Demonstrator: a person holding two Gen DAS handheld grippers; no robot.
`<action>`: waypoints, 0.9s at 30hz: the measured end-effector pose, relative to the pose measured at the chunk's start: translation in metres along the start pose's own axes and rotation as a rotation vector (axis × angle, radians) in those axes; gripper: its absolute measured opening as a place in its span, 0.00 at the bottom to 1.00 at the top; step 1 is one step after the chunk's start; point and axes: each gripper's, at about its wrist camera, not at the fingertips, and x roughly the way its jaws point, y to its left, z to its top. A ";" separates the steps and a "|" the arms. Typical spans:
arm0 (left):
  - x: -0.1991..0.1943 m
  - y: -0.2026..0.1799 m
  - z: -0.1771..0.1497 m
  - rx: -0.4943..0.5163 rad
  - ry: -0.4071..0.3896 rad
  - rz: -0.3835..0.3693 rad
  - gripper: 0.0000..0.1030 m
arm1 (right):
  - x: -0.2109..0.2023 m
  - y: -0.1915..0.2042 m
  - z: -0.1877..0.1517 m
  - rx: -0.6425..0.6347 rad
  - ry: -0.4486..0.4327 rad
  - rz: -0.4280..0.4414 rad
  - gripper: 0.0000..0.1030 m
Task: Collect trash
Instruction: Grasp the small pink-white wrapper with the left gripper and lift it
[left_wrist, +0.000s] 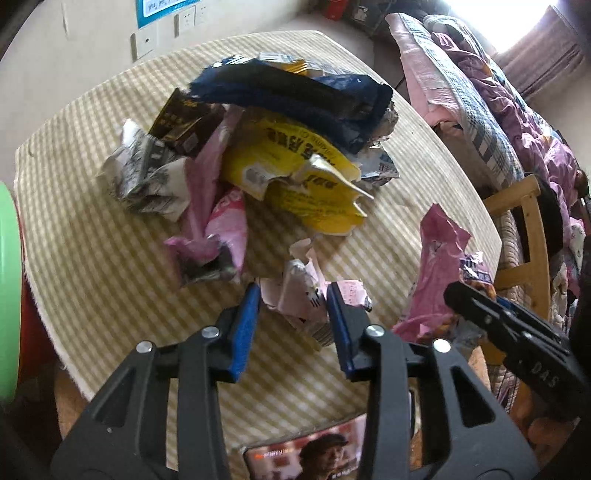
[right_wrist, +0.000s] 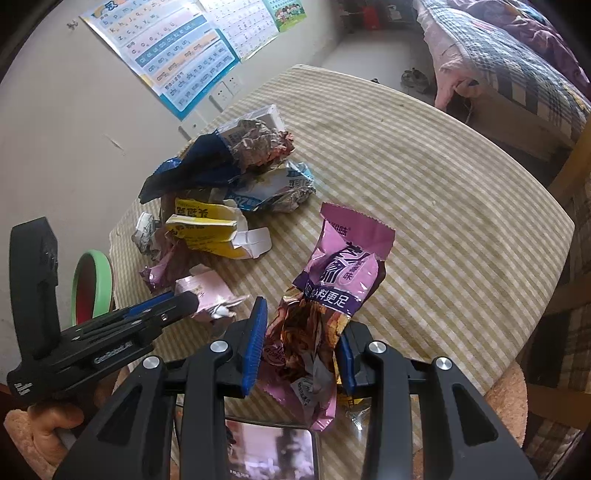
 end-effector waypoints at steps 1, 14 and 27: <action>-0.004 0.004 -0.002 -0.011 -0.003 -0.004 0.35 | 0.000 0.001 0.000 -0.005 -0.001 -0.002 0.33; -0.054 0.032 -0.011 -0.035 -0.112 0.044 0.23 | 0.000 0.006 0.000 -0.032 -0.004 -0.011 0.33; -0.045 0.051 -0.023 -0.067 -0.083 0.108 0.45 | 0.005 0.008 -0.005 -0.030 0.024 -0.004 0.48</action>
